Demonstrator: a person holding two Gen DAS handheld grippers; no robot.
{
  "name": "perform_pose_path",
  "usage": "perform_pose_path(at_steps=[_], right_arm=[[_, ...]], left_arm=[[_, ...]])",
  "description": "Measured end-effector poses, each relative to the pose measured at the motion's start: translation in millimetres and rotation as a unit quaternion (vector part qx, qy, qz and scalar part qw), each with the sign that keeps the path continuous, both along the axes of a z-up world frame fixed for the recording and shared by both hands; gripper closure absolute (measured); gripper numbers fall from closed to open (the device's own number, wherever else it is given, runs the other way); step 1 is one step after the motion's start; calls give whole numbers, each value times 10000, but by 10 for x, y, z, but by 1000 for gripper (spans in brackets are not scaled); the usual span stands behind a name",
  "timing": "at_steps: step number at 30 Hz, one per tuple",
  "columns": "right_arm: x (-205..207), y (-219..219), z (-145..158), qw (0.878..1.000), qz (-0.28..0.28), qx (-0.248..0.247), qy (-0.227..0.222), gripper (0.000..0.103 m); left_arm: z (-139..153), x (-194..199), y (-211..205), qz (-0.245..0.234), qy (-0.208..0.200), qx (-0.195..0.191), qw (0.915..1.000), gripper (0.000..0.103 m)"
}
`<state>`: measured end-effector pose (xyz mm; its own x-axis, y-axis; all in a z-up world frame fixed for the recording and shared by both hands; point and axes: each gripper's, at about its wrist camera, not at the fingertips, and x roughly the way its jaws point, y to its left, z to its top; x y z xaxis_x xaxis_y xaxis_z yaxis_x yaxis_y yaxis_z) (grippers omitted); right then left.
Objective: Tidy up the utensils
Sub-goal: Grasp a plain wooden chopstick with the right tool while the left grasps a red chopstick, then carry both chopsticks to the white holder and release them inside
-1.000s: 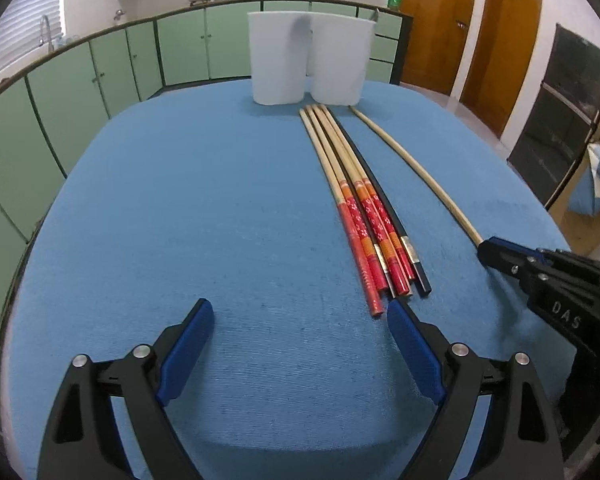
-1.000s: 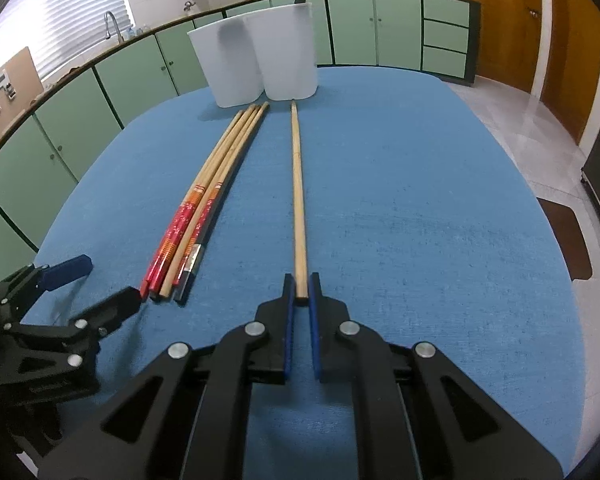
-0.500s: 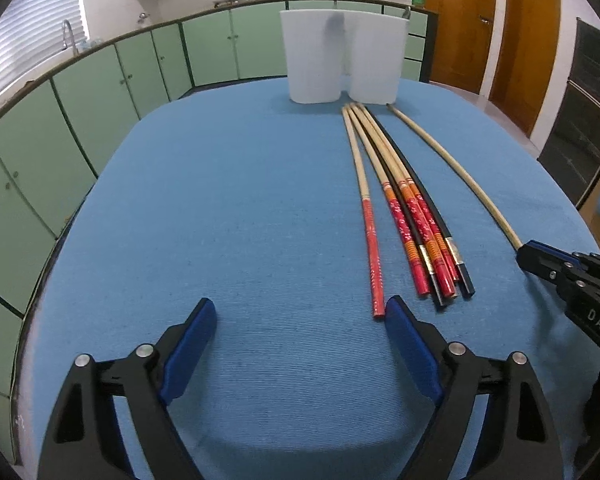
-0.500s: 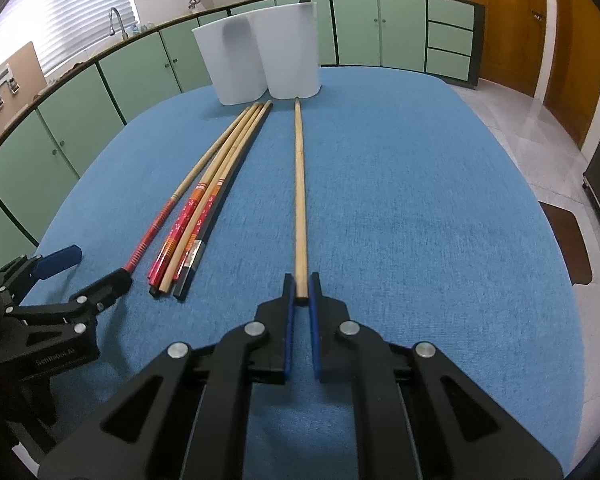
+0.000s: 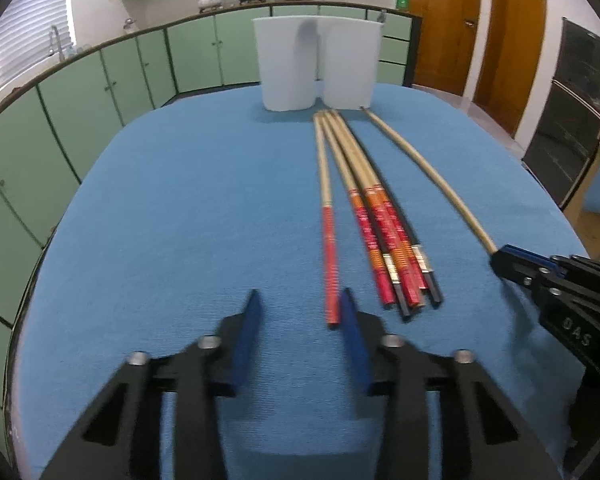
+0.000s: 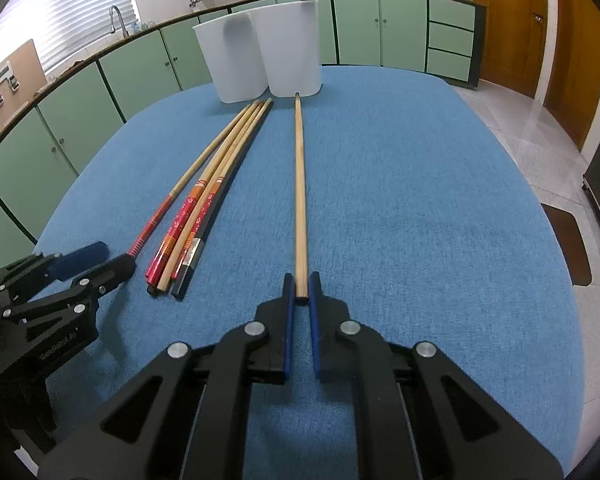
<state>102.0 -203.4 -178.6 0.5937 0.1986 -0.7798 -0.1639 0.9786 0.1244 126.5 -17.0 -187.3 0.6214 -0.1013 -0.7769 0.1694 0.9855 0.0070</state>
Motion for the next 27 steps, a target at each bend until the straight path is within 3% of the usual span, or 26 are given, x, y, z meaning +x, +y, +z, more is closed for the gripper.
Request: perform_pose_path(at_steps=[3,6,15,19,27], right_arm=[[-8,19,2,10000,-4,-40,-12,96],[-5,20,-1,10000,-2,-39,-16,96],[-25,-24,36,9999,7,121,-68,97],[-83,-26,147,9997,46,2,-238,97],[-136,-110,650,9970,93,147,-750,97]], left_arm=[[-5,-21,-74,-163,-22,46,9999,92],[-9,-32,-108,-196,-29,50,9998,97],[34,-53,-78,-136,-61,-70,9999,97],[231,-121,-39,-164,-271,-67,9995,97],[755,-203,74,-129,-838,-197,9962,97]])
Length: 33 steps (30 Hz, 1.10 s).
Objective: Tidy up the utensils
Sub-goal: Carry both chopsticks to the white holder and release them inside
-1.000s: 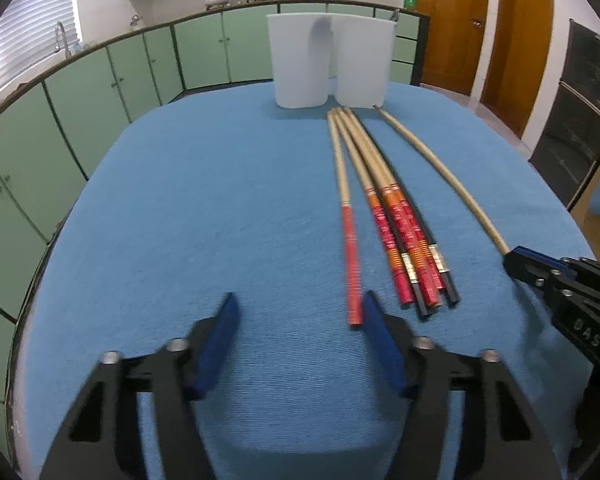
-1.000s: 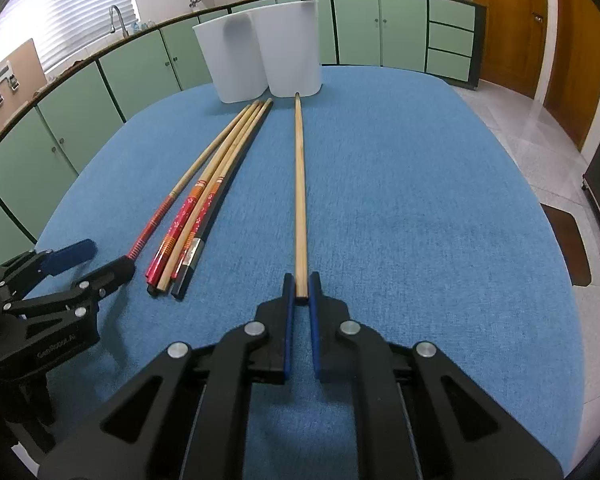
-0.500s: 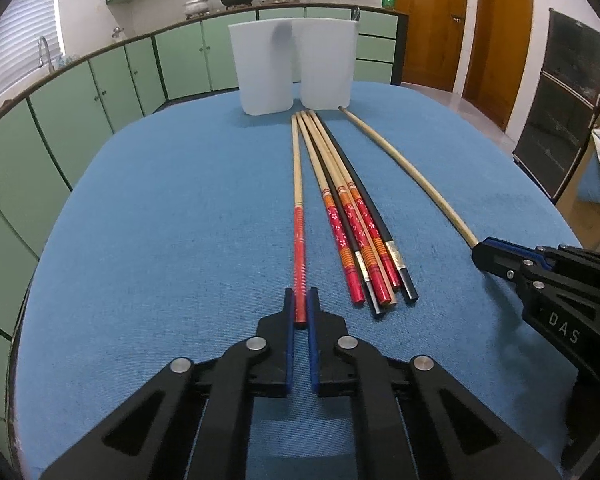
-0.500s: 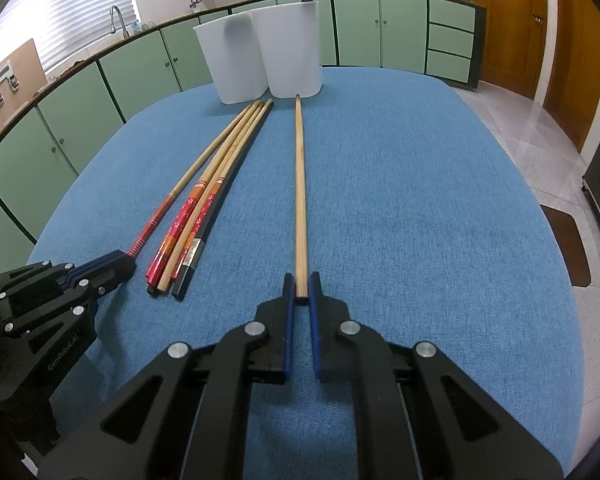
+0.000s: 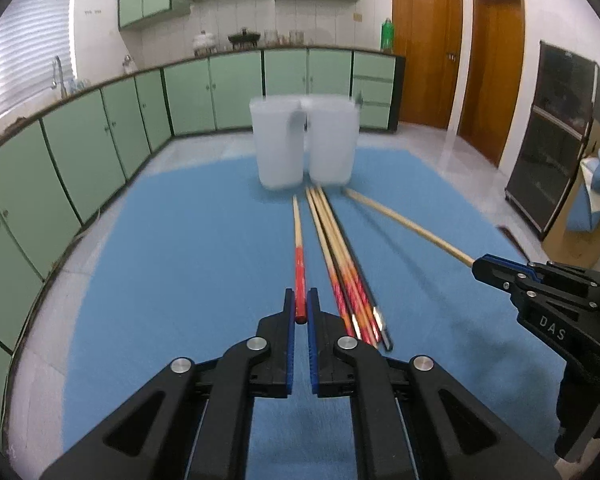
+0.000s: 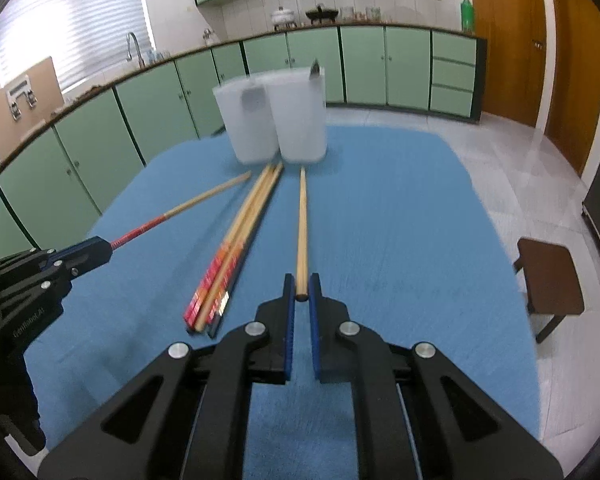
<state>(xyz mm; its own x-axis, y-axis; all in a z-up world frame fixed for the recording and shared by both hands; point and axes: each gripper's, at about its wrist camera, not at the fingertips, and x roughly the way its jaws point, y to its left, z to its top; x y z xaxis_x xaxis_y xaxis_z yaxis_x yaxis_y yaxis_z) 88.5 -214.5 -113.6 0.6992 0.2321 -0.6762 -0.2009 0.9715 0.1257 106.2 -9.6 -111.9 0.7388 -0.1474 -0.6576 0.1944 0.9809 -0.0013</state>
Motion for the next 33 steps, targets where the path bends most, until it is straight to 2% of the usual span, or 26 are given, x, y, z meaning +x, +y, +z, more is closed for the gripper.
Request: perform_pose_path(at_steps=[13,23,28,33], right_arm=[[236,-143,989,9962,326,286,-752,97],[688,-56,1492,9943,703,155,-785,97],[871,-99,1748,9930,788,304,-828,97],[1065,-125,2206,9888,829,386,-1182,97]], left_arm=[[800,294,203,-132,-778,-322,9964,97],[1129,666,161,-328,-995,-498,9932,97],[1296,773,137,-438,-1115,-570,9912,97],[1624,898,139,-488,-1482,-646,9856,97]])
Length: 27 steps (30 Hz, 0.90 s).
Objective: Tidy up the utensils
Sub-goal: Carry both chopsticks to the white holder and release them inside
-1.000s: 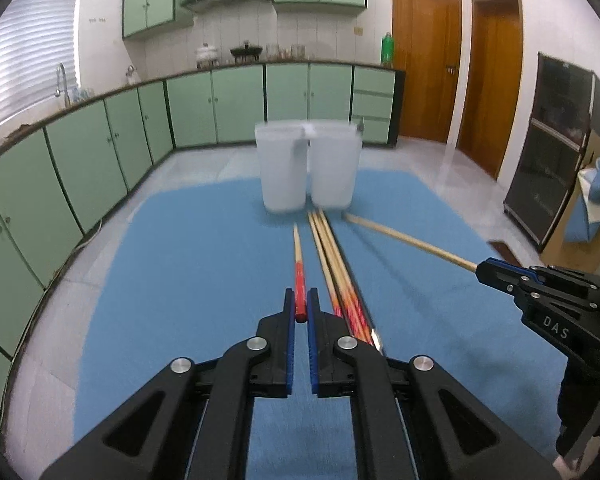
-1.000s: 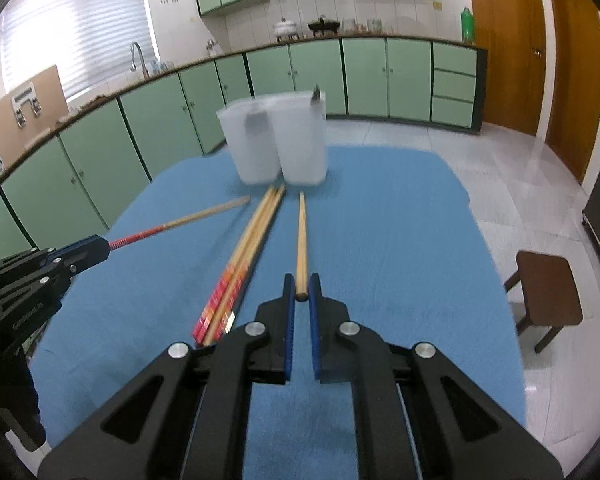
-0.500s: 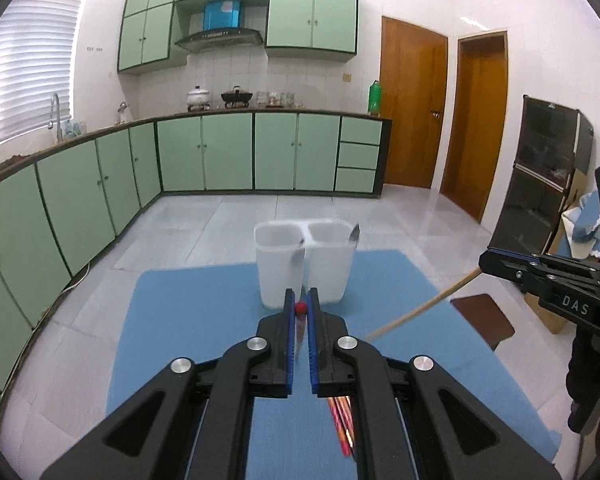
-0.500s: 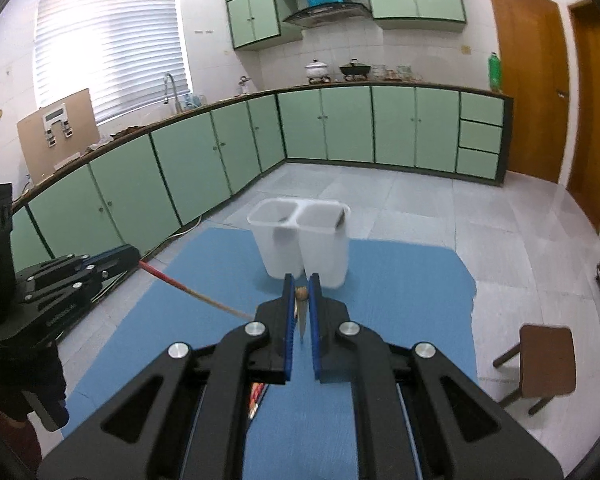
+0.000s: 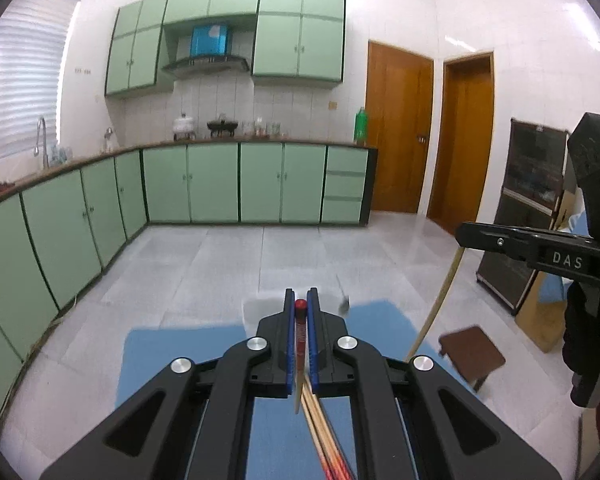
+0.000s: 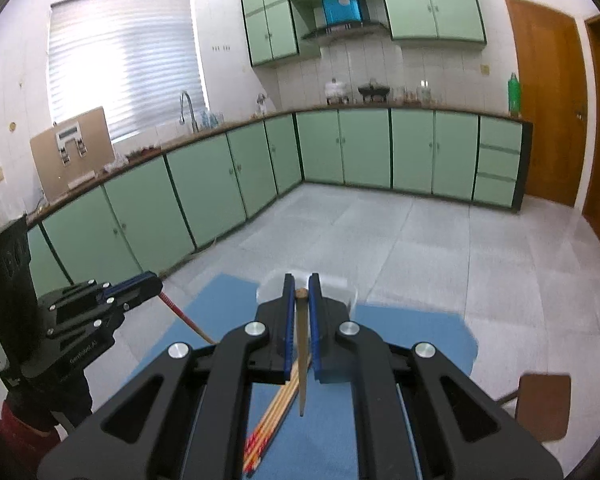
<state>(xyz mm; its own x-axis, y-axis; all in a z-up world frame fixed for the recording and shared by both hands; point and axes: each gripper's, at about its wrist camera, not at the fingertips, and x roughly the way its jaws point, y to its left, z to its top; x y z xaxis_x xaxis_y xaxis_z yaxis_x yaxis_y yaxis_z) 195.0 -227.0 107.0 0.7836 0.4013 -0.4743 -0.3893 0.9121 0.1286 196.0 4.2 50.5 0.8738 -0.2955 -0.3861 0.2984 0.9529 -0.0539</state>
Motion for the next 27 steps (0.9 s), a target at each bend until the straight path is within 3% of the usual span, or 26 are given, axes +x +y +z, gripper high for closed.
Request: perform_pose_path(at_steps=[6,10,16,24,27], right_arm=[[395,-29,457,9983,-172,166,-527,97],[720,-42,531,9964,-368,177,-749,97],[1255,-46,185,9973,-550,150,-469,97],[1552,152,-393,9985,-471,-172,204,96],[1531,178,-505,9978,-493,-193,397,87]], left_arm=[[480,240,-78,66,-624,-43,9980,97],[605,517,-165,134,-845,-26,9963,97],[341,984,-255,213,-618,-20,9979,97],[-136,1362,-272,199,-37,82,9998,97],[-221,1364,-220,230,129,30,9996,88]])
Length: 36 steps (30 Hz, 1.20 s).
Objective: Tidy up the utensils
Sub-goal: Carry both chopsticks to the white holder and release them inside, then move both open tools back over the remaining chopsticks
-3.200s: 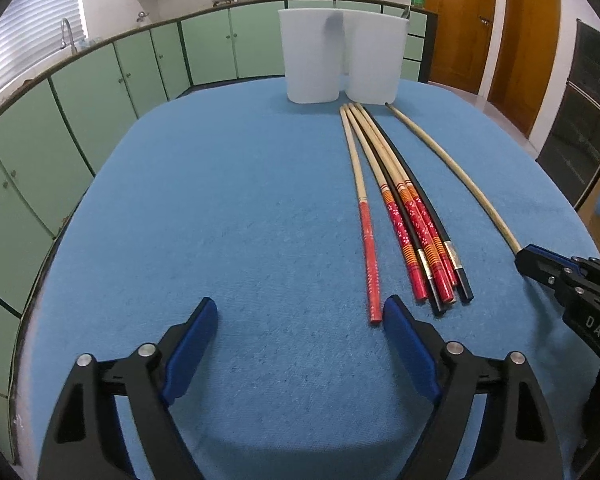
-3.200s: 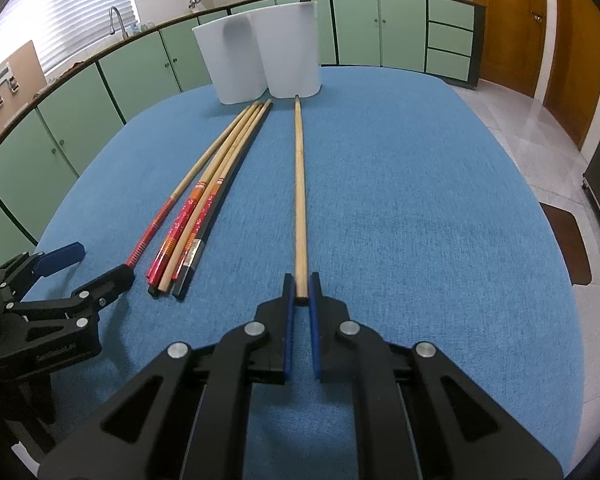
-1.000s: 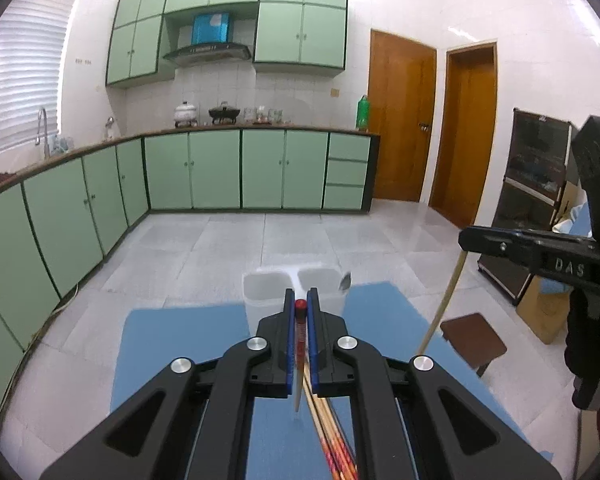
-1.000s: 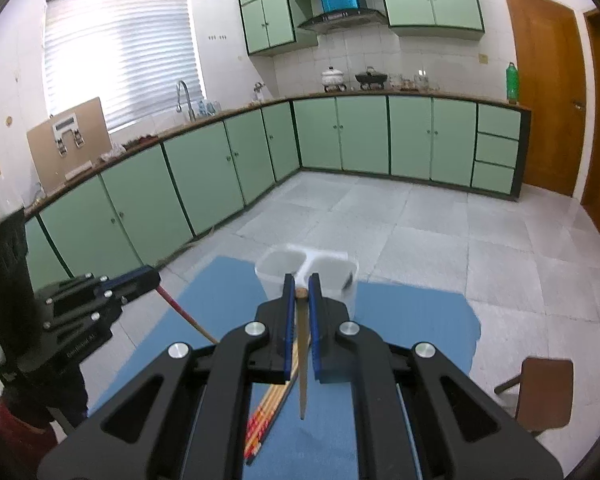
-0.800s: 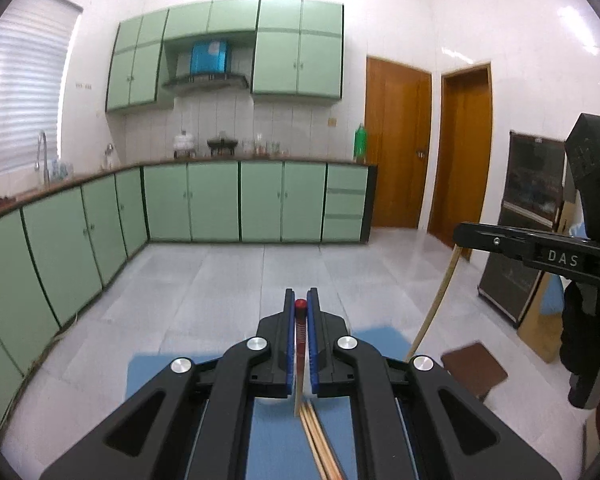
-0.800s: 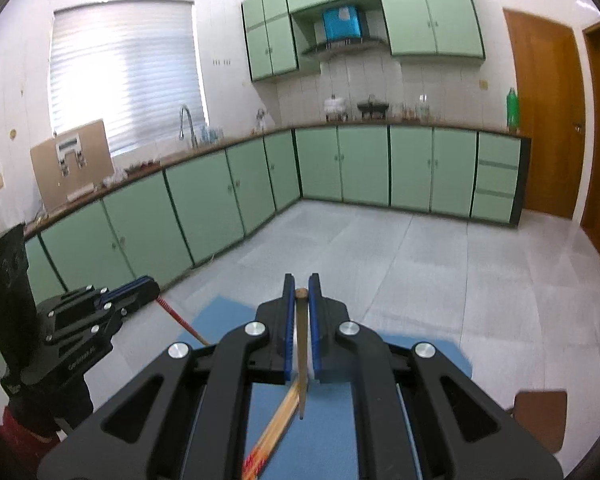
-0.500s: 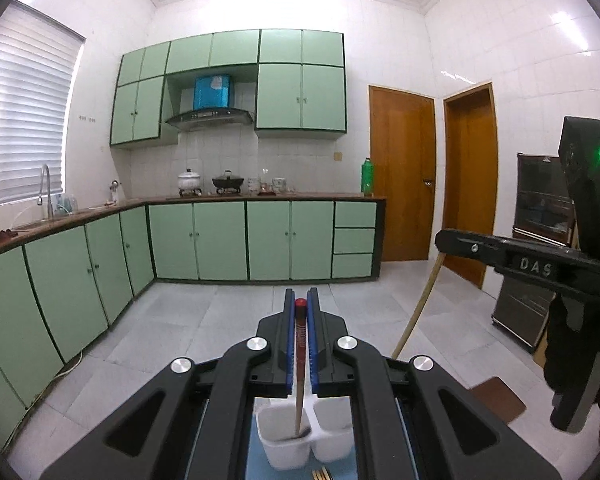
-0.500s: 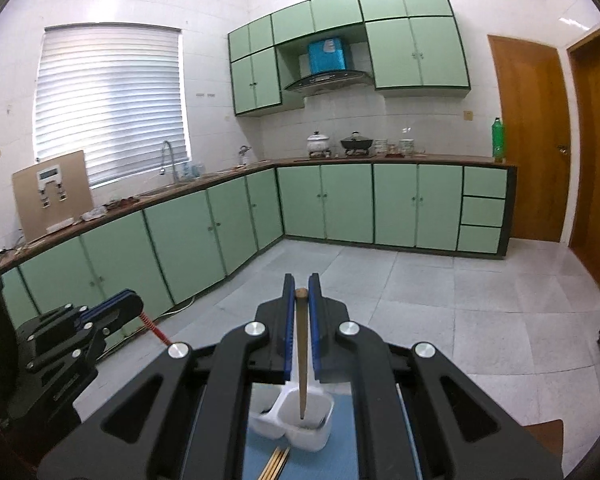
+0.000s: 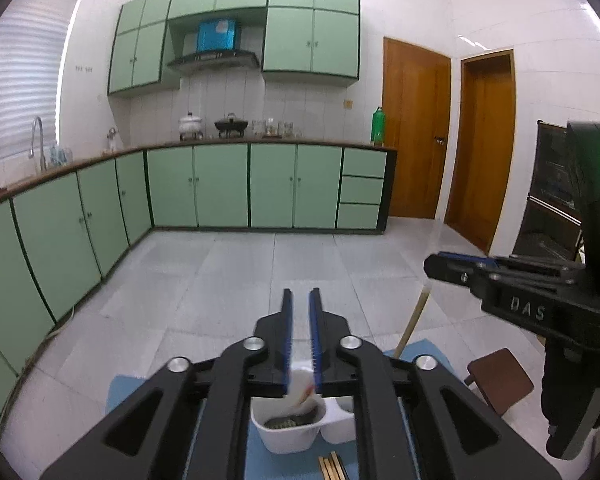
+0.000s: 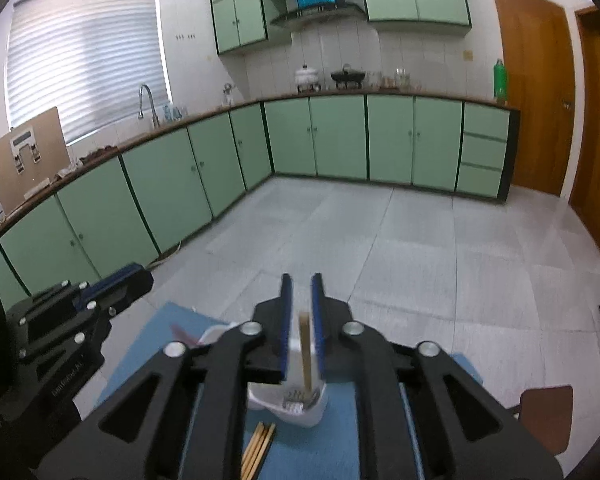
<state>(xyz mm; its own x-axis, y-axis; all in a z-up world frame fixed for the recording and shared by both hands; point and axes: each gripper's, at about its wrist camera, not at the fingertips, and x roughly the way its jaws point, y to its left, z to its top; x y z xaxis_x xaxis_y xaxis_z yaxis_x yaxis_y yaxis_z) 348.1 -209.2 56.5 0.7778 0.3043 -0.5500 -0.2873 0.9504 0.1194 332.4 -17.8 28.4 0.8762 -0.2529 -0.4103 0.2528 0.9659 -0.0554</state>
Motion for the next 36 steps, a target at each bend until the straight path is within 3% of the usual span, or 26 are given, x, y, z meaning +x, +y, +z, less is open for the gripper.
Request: perform_pose_path(at_steps=[5,7,12,16,24,30,36], right_arm=[[-249,-85,-16,9996,-237,106,-116,70],[-379,-161,-27,9992,-323,145,-184,54],[-881,-337,-142,9986,-355,238,-323,24],[-1292,-412,-357,9986,-367,236,-310,13],[-2051,-356,-1166,9984,-511,80,231,13],[-2368,-104,-1776,9952,-485,-77,844,13],[-2459,214,-2055,9919,-348,-254,1196,13]], left_arm=[[-3,-200,143,72,-4,-128,9999,71],[-2,-333,200,121,0,-129,9998,62],[-97,-736,319,86,41,-168,9998,41],[-365,-1101,361,102,294,-165,9994,35],[-1127,-1625,333,239,1039,105,9942,33],[-1645,-1788,352,441,1686,295,9843,33],[-2018,-1909,358,584,2028,497,9762,33]])
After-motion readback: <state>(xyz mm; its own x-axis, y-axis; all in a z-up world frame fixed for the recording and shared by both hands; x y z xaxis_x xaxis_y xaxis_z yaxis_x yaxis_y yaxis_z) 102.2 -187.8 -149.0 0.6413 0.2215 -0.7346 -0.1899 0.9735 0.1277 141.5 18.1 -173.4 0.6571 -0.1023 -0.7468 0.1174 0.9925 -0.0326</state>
